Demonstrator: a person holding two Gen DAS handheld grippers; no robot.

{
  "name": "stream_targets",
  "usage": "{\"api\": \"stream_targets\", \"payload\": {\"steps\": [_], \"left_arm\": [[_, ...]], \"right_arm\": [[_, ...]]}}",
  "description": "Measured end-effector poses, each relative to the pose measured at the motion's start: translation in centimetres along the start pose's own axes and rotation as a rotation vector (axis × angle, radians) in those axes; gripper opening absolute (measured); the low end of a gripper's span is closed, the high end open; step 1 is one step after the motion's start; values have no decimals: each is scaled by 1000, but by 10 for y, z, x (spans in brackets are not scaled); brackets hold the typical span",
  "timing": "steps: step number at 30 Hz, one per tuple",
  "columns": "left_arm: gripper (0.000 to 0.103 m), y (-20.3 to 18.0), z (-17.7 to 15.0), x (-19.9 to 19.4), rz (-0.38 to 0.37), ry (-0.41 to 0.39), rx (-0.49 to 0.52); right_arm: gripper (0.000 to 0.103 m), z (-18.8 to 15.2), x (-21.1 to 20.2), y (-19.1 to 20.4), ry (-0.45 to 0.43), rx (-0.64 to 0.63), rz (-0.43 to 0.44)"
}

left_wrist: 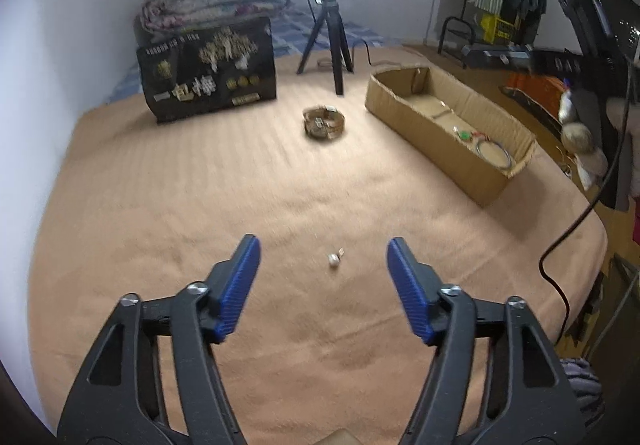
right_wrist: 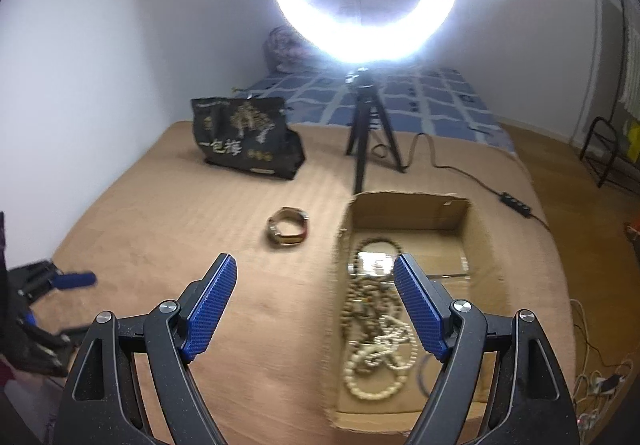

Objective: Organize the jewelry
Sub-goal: 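Move the right tool to the wristwatch while the left tool reaches the second pearl earring, then grasp the watch by its case with the right tool while the left tool grasps the earring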

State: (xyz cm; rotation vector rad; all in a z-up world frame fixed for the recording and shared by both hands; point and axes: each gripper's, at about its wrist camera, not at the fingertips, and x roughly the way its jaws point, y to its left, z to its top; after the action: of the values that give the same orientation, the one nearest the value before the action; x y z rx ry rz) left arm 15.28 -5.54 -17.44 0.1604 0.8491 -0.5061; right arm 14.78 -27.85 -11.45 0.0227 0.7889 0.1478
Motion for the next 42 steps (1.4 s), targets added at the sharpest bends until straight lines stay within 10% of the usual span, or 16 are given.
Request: {"api": "stream_targets", "payload": {"steps": [12, 42], "left_arm": [[30, 11, -21, 42, -93, 64, -36], [13, 10, -30, 101, -161, 55, 2]], "right_arm": [[81, 8, 68, 31, 100, 47, 83], [81, 20, 217, 55, 253, 63, -152]]}}
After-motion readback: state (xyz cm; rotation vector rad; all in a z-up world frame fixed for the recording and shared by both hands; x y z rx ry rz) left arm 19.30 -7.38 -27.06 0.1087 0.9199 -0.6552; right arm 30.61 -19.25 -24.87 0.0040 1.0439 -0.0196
